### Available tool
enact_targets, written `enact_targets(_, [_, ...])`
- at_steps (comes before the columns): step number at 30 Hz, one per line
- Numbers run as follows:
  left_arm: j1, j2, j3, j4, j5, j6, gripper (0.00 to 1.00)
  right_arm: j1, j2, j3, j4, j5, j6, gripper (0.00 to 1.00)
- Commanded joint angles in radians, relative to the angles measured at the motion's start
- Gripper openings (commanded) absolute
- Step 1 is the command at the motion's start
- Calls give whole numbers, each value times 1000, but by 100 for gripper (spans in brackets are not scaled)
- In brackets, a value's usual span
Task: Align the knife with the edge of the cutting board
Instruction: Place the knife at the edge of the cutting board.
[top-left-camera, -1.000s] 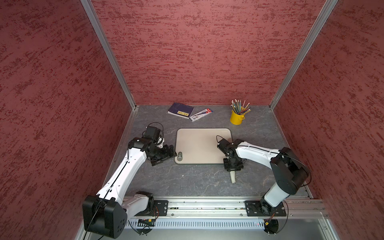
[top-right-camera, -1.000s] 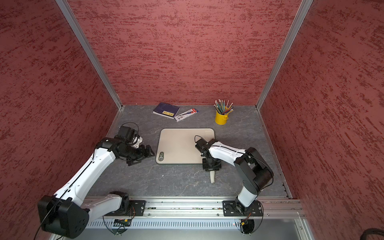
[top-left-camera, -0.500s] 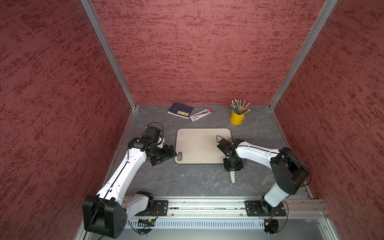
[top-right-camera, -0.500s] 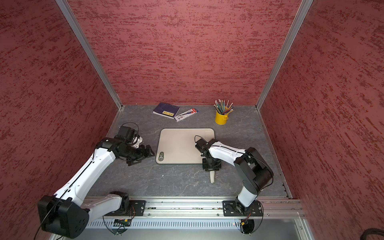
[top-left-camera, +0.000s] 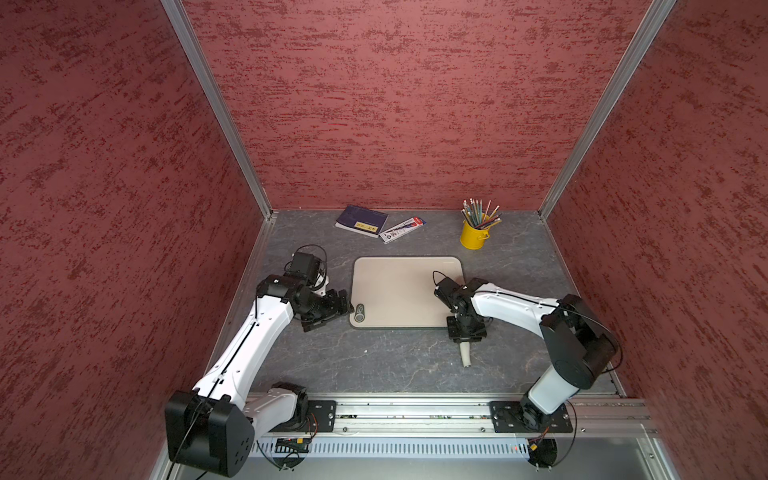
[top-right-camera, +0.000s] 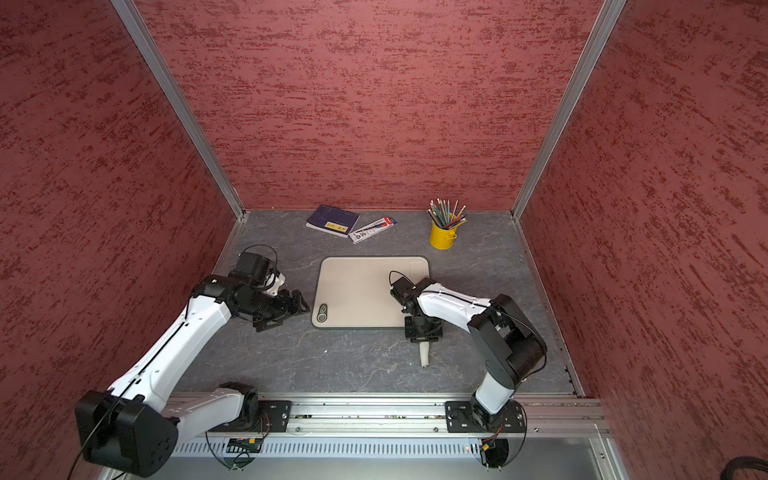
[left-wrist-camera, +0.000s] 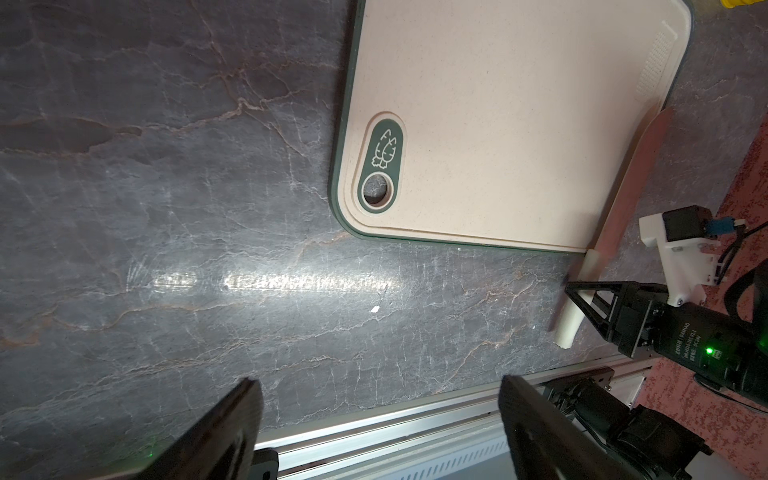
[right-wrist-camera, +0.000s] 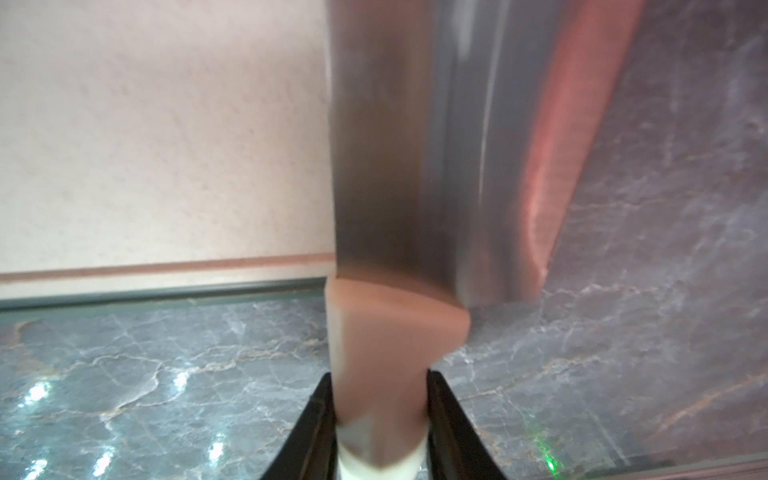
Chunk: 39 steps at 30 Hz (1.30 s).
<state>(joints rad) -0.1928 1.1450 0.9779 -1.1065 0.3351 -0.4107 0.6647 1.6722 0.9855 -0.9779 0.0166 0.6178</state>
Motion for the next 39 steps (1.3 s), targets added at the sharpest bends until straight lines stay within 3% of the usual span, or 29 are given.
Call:
enact_targets(1, [-4,-6,-5,4,0,12,93,-1,14,22,5,-23,10,26])
enact_targets(8, [-4,-7,-5,6,-1,12,93,-1,12,9,5,-23,7,27])
enact_targets(11, [-4,-9,-6,5,-1,11,93,-2,10,5,5,-21,5,32])
enact_targets(39, [-5,-8,-7,5,-3,9,93,-2,15,15,-2,-5,13,34])
